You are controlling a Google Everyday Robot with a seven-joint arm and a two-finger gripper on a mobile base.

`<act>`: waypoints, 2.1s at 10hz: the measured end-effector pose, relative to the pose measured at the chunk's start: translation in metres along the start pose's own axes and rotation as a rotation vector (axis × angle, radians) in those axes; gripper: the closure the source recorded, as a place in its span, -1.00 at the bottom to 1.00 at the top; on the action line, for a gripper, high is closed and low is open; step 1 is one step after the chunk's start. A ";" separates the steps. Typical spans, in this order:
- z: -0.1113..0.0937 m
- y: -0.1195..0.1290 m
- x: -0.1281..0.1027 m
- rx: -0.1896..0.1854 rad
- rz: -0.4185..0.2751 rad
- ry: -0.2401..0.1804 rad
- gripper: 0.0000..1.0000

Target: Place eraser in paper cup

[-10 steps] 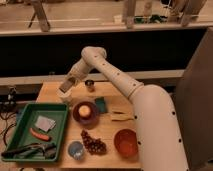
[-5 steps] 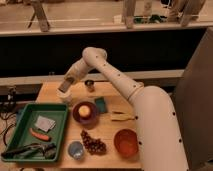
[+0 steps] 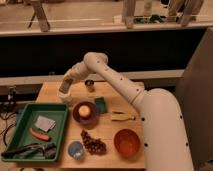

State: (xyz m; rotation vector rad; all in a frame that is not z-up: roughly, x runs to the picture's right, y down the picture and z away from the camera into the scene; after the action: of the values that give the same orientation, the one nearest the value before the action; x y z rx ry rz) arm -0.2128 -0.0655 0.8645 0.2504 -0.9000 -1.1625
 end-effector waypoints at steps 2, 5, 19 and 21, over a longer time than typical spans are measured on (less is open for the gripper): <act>0.001 0.000 0.001 0.036 -0.087 0.010 1.00; 0.001 -0.008 0.004 0.074 -0.199 0.007 1.00; 0.015 -0.047 -0.013 0.331 -0.604 -0.006 1.00; 0.017 -0.041 -0.012 0.356 -0.623 -0.002 1.00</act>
State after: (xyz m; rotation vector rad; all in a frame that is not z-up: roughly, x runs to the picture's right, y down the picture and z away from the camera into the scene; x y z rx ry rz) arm -0.2540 -0.0674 0.8448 0.8656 -1.0645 -1.5631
